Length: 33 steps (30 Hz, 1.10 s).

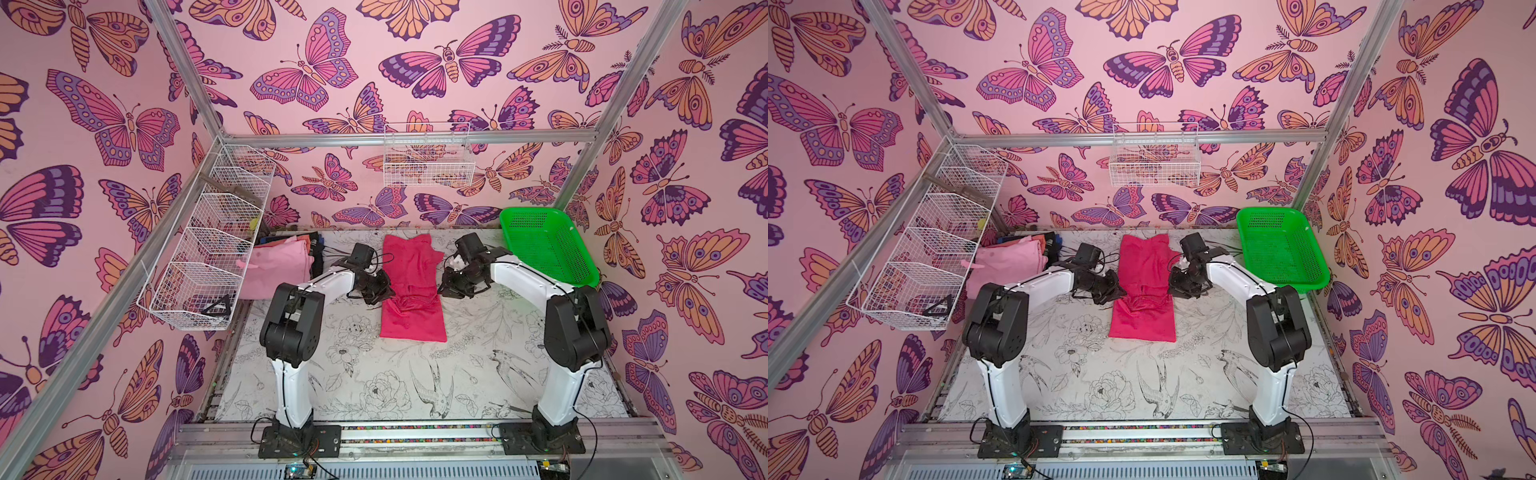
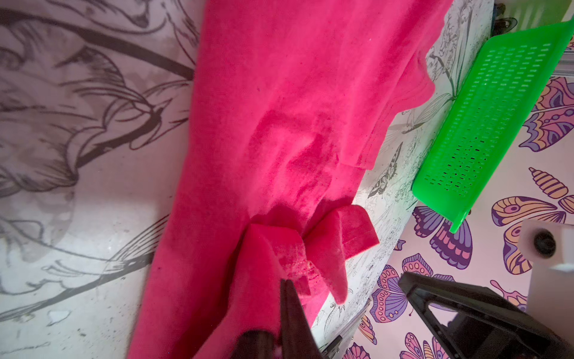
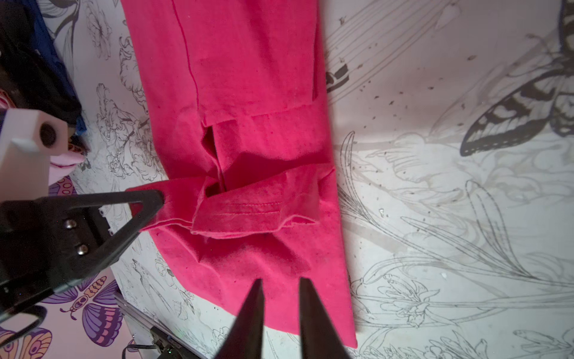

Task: Fold and stack t-shirts
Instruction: Fold the T-shirt, then smooth out the T-shirt at the center of the board.

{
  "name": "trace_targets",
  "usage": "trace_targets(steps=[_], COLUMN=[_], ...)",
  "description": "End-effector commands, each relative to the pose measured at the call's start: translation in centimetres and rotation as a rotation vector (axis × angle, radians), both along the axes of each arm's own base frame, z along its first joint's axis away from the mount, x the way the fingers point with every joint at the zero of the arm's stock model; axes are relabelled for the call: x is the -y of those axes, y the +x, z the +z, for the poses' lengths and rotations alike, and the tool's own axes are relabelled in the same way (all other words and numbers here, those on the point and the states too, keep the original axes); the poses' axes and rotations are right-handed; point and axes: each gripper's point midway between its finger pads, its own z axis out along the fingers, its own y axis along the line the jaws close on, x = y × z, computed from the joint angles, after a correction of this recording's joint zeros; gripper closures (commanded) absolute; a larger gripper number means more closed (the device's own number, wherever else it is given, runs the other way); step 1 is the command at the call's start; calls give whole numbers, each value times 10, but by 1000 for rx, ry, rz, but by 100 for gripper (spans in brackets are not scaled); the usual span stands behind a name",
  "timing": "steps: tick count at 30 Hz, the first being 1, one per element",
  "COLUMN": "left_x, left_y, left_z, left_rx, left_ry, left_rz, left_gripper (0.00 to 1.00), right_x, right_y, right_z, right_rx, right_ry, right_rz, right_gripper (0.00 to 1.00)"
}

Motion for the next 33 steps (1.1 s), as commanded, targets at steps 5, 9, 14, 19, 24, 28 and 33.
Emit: trace_targets(steps=[5, 9, 14, 19, 24, 28, 33], left_x=[-4, -6, -6, -9, -9, -9, -10], left_y=[-5, -5, -7, -13, -17, -20, -23], left_z=[7, 11, 13, 21, 32, 36, 40], left_rx=[16, 33, 32, 44, 64, 71, 75], left_ry=[-3, 3, -5, -8, -19, -23, -30], left_rz=[-9, -7, -10, -9, -13, -15, -17], left_gripper=[80, 58, 54, 52, 51, 51, 51], right_x=[-19, -33, -45, -56, -64, -65, -67], right_y=[-16, -20, -21, -22, -17, -9, 7], right_z=[-13, -25, -36, -45, -54, -59, -63], right_rx=[-23, -39, -57, -72, -83, -79, -80], right_ry=[-7, -3, -3, -10, -10, -31, -25], right_rz=[39, 58, 76, 94, 99, 108, 101], right_gripper=[100, 100, 100, 100, 100, 100, 100])
